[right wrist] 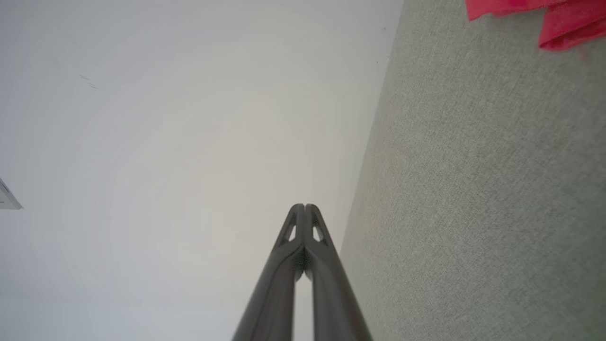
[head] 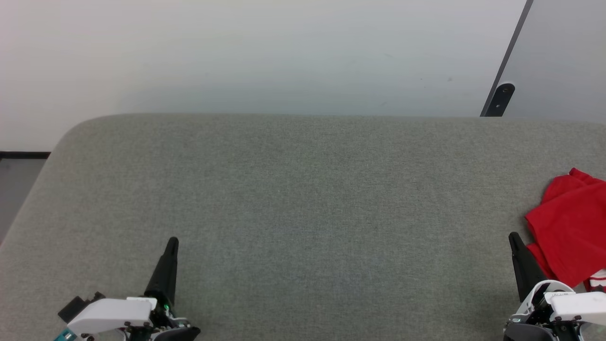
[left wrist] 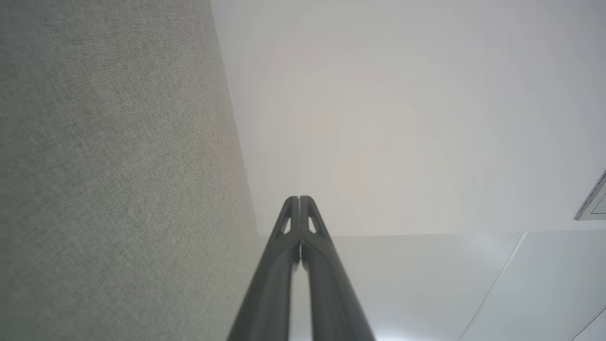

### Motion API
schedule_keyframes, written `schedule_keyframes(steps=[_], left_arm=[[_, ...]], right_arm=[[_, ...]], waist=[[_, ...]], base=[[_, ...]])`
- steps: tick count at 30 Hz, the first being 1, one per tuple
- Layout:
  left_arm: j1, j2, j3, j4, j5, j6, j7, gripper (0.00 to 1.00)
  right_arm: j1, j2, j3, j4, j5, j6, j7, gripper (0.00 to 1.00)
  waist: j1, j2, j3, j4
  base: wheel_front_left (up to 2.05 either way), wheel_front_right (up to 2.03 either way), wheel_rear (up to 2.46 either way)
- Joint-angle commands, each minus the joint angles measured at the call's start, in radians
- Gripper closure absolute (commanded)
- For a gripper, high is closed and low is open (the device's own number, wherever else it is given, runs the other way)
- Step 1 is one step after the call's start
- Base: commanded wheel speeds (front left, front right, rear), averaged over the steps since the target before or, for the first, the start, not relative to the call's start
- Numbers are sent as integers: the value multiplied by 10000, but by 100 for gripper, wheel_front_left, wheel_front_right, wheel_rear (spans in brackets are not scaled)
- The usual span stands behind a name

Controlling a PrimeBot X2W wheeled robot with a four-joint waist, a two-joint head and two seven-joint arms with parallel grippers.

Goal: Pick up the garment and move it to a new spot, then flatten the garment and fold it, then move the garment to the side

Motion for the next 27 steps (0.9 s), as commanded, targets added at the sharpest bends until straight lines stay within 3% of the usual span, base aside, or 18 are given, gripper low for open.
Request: schedule_keyframes(steps=[1,27], left_arm=[[-140,-34,56,32,-228,-84,81,100],[-192,-79,119,69,-388,-94,149,100]], right_arm=[[-169,40,-26,50,234,1,-53,100],[-171,53,-28,104,447,0,-75,100]], waist=[[-1,0,6,-8],[-1,0,20,-24]], base=[[0,0,0],[0,0,0]])
